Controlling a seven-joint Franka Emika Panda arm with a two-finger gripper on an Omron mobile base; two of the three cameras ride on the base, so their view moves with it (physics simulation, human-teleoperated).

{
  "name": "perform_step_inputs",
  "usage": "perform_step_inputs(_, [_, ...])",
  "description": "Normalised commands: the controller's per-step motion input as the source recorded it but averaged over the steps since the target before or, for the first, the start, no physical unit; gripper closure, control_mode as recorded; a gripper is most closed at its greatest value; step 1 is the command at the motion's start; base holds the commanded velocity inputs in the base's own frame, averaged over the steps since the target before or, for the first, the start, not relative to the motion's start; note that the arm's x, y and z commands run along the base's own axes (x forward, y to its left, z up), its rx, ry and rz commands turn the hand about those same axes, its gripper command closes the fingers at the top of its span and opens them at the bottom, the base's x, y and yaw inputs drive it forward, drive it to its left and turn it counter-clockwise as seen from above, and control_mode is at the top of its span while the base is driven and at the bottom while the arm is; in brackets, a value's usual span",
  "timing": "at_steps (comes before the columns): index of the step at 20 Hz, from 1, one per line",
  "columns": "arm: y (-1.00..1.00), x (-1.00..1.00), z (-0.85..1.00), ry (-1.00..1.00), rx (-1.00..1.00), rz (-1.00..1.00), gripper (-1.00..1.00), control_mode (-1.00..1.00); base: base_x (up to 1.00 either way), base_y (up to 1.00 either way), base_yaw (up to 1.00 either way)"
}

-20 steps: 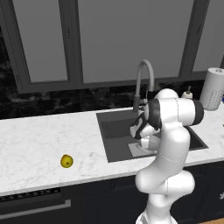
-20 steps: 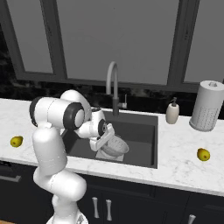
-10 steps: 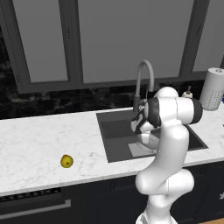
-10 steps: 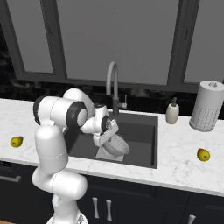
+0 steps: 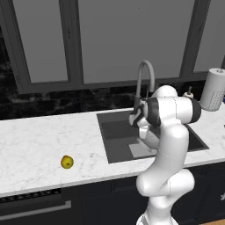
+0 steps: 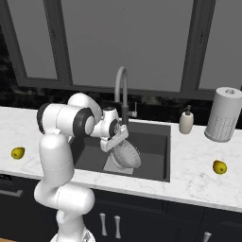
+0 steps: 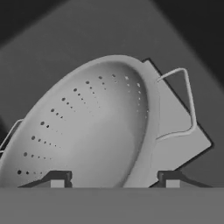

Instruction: Put the colander in the sink, put the pear, pear in the colander, and turn on the sink faucet and pour water over the colander.

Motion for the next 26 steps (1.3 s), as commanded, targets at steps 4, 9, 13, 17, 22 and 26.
perform_step_inputs(4, [0.99, -0.16, -0.08, -0.11, 0.00, -0.44, -1.00, -1.00, 0.00, 0.00, 0.00])
perform_step_inputs(9, [0.88, -0.37, -0.01, -0.11, 0.00, -0.40, -1.00, -1.00, 0.00, 0.00, 0.00])
perform_step_inputs(13, [0.83, -0.79, 0.23, -0.12, 0.01, -0.34, -1.00, -1.00, 0.00, 0.00, 0.00])
perform_step_inputs(17, [0.74, -0.87, 0.63, -0.11, 0.04, -0.30, -1.00, -1.00, 0.00, 0.00, 0.00])
perform_step_inputs(22, [0.95, -0.48, 0.96, -0.03, 0.00, -0.07, -1.00, -1.00, 0.00, 0.00, 0.00])
perform_step_inputs(26, [0.71, -0.09, 1.00, 0.03, 0.00, 0.04, -1.00, -1.00, 0.00, 0.00, 0.00])
